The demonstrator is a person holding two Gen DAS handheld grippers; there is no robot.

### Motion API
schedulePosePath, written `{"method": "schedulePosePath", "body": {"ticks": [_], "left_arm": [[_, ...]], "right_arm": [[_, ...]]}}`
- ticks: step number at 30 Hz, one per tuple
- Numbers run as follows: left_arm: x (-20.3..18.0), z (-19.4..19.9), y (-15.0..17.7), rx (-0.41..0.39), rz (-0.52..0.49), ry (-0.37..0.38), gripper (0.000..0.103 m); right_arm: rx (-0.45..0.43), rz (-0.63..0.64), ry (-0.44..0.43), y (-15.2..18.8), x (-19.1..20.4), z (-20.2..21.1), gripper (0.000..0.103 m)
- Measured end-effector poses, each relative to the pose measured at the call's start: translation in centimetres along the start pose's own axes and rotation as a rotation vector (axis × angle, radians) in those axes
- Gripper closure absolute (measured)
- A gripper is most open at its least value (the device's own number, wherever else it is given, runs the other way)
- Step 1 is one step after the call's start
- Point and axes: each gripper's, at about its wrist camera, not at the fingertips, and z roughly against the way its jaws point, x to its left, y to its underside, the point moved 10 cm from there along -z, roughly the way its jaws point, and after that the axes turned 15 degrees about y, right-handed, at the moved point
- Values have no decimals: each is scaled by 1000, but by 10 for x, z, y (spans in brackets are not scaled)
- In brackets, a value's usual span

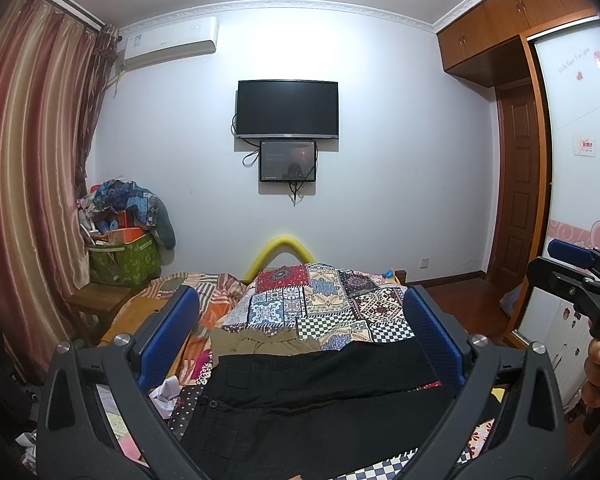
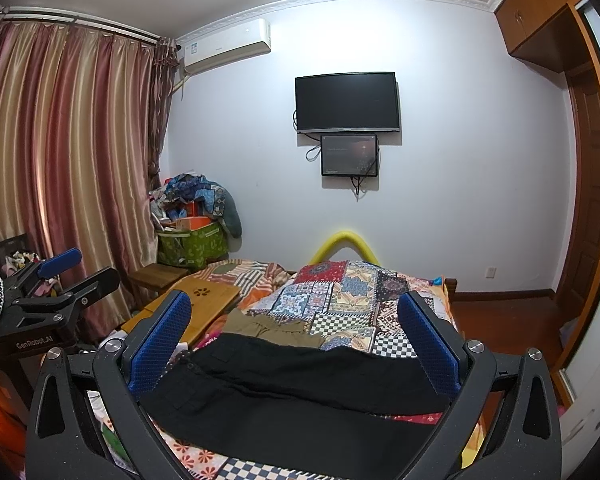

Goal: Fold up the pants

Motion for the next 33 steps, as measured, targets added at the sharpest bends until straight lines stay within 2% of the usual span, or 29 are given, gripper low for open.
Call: {"method": "schedulePosePath", "body": {"ticks": [9, 18, 28, 33], "left_arm": [[5, -14, 8, 25, 12, 4, 0], [40, -61, 34, 95, 76, -11, 0], [108, -160, 104, 259, 134, -57, 0], [157, -213, 141, 298, 145, -141, 0]], "right_arm": [[29, 2, -1, 9, -4, -13, 0], [133, -7, 32, 39, -26, -58, 0], [283, 20, 125, 98, -66, -131, 0], [386, -13, 196, 131, -103, -171, 0]]}}
